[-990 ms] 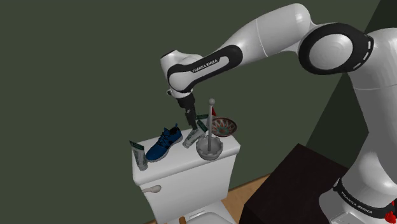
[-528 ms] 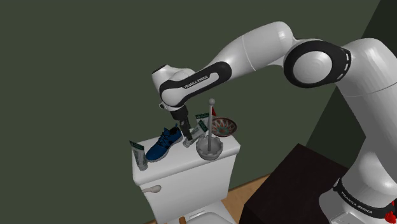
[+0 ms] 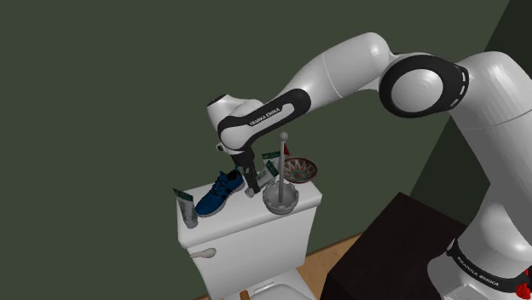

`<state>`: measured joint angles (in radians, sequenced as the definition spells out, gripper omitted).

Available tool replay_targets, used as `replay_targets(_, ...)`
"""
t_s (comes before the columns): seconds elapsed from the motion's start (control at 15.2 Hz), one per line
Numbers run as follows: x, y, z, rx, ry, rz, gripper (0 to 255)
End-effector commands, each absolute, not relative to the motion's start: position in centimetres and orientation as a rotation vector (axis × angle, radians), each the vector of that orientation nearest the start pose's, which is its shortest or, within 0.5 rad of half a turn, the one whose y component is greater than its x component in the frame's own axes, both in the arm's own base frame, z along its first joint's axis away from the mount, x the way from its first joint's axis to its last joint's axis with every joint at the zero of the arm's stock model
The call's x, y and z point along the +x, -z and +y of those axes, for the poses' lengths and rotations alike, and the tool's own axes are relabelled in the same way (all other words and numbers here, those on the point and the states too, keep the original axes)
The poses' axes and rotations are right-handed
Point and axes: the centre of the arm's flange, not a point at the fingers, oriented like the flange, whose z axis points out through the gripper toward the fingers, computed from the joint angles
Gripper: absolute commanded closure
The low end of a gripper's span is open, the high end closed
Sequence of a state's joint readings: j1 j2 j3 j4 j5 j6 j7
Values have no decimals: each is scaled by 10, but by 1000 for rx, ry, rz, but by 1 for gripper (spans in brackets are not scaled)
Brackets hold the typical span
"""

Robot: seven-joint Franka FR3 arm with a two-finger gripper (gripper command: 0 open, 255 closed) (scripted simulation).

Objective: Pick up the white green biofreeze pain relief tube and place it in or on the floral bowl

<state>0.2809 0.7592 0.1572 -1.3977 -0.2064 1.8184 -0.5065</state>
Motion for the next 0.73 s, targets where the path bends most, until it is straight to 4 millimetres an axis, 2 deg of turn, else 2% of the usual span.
replay_targets(0.0, 641, -236, 261, -2773, -526, -1521, 0)
replay_targets(0.2, 641, -236, 261, -2773, -526, -1521, 0)
replay_targets(0.26, 641, -236, 261, -2773, -526, -1521, 255)
replay_targets(0.66, 641, -236, 261, -2773, -526, -1521, 255)
